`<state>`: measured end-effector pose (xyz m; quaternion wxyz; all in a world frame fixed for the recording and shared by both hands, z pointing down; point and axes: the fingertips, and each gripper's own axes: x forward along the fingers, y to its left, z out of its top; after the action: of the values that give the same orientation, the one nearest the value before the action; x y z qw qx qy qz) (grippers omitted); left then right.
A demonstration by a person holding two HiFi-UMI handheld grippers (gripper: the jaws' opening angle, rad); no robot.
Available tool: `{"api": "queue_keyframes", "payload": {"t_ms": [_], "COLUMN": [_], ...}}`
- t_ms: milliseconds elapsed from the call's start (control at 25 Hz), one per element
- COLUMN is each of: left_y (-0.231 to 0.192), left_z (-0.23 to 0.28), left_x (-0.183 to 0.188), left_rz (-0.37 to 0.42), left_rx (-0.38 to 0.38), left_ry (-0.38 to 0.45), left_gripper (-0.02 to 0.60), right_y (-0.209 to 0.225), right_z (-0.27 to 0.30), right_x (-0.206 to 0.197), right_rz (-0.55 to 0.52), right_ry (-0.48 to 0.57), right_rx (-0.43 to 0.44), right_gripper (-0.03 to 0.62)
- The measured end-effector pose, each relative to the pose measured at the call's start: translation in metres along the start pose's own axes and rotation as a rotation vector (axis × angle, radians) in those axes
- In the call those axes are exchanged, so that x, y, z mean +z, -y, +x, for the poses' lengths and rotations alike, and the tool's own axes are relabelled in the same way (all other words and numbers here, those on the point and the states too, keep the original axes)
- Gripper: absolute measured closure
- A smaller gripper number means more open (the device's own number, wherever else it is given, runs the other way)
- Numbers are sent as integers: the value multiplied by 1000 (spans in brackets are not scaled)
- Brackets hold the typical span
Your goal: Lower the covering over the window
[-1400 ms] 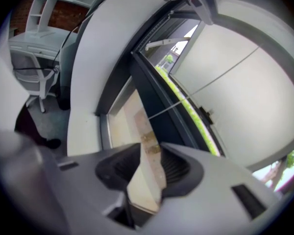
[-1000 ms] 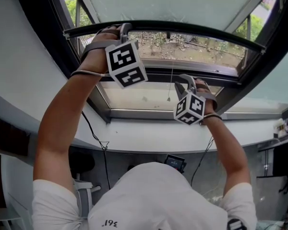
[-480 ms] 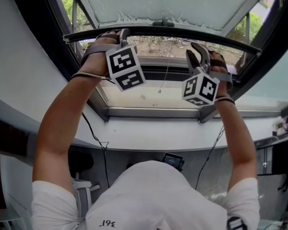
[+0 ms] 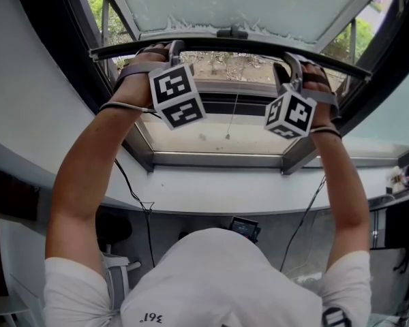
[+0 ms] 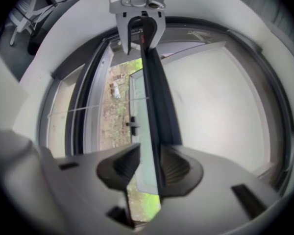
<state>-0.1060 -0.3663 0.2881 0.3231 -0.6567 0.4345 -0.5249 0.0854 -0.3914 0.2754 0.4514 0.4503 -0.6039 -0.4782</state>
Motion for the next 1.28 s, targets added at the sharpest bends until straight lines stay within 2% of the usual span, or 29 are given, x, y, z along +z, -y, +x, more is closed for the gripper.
{"api": "queue_keyframes", "payload": {"t_ms": [240,480,680,960,1280], "left_y": [5,23,51,68,76], "left_z": [0,1,11,18,22], "left_x": [-2,-6,-12,-15,-19], "left_rz": [4,22,32,21,23], "left_rx": [-23,-91,-141,-179,-184], "left_ry": [2,-15,-40,-50,-60], "left_gripper": [393,373,371,371,371], "right_y": [-3,-21,-50,-68,-79], "right_z": [0,-1,0,1,2], "right_x": [1,-2,-7,-12,-11], "right_rz": [56,-15,-29,-19,-17], "right_ry": [-25,-69,-80,-92,-110], "right_rx": [78,159,231,252,291], "right_gripper": [473,473,473,473,473]}}
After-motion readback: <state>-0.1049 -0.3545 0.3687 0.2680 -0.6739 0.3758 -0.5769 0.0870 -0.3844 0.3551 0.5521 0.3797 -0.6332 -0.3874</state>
